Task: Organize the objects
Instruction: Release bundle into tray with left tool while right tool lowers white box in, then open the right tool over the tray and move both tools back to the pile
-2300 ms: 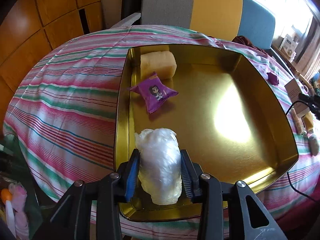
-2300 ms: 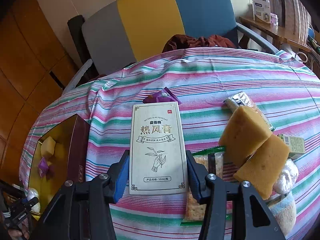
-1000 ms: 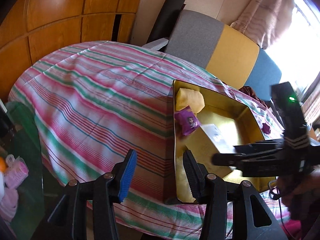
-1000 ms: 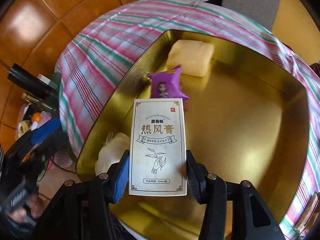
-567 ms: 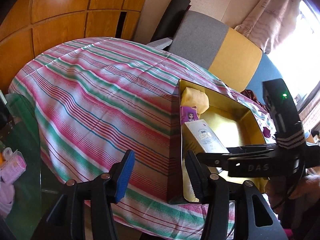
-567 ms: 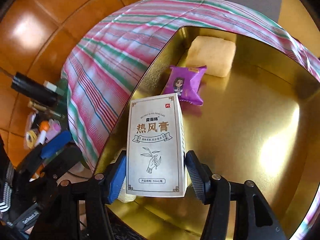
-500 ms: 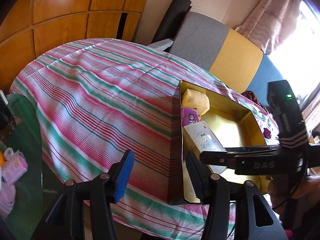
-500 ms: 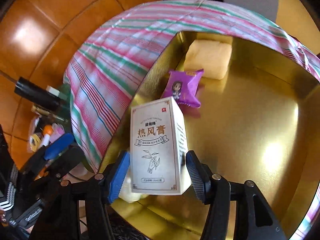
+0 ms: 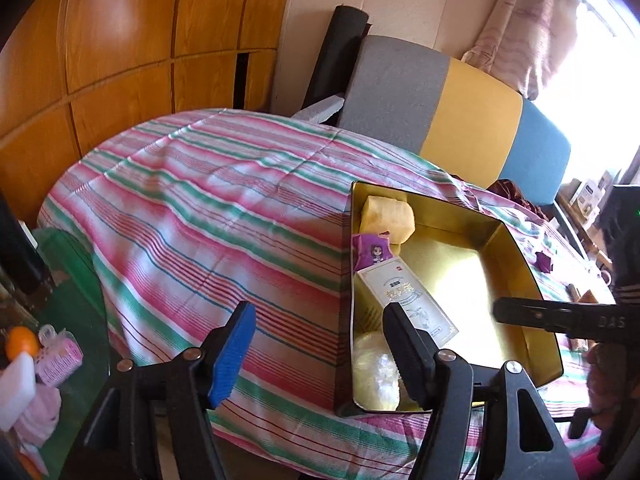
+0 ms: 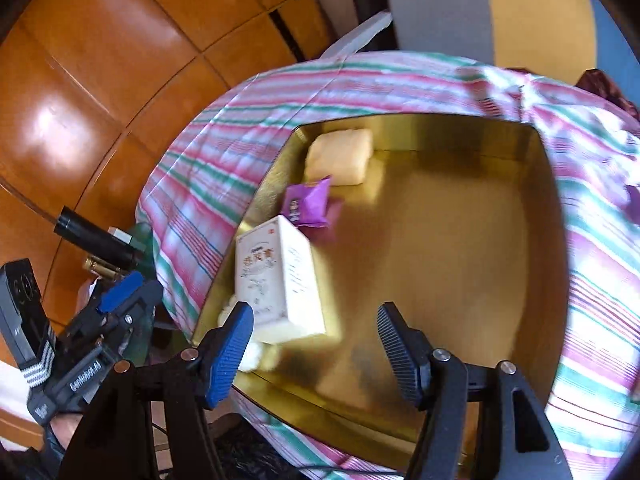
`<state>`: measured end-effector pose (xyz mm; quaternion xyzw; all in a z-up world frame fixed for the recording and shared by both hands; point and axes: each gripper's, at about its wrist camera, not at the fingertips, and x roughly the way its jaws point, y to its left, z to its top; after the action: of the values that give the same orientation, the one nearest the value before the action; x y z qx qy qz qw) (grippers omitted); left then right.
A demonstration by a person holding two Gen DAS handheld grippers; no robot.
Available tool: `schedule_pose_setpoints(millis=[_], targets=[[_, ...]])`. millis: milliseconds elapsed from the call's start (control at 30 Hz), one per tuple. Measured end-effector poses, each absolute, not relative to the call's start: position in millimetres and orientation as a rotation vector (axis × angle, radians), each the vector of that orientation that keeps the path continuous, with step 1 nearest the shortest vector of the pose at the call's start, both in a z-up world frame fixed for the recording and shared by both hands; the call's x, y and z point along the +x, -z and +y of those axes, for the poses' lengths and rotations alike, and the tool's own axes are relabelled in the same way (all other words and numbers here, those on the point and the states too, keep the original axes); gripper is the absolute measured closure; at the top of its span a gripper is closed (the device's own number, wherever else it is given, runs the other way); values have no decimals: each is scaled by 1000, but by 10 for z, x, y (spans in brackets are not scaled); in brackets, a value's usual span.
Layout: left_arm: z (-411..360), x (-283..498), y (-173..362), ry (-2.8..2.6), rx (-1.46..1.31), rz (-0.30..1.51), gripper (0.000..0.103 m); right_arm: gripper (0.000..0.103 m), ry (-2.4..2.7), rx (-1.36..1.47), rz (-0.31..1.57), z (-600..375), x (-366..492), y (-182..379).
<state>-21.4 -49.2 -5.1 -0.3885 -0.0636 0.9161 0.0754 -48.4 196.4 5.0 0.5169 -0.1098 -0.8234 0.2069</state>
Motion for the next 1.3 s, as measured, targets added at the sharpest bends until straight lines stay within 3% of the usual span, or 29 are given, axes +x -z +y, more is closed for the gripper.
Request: schedule_pose_setpoints(millis=[467, 867, 1300], targets=[[32, -152, -151, -2699, -1068, 13, 32, 37, 2657, 1350, -321, 3261, -19, -368], [670, -186, -223, -2584, -1029, 148, 26, 37, 3019, 1504, -323, 4596, 260, -144], [1846, -242, -251, -2367, -1003, 308, 20, 36, 3212, 1350, -1033, 5552, 764, -124]])
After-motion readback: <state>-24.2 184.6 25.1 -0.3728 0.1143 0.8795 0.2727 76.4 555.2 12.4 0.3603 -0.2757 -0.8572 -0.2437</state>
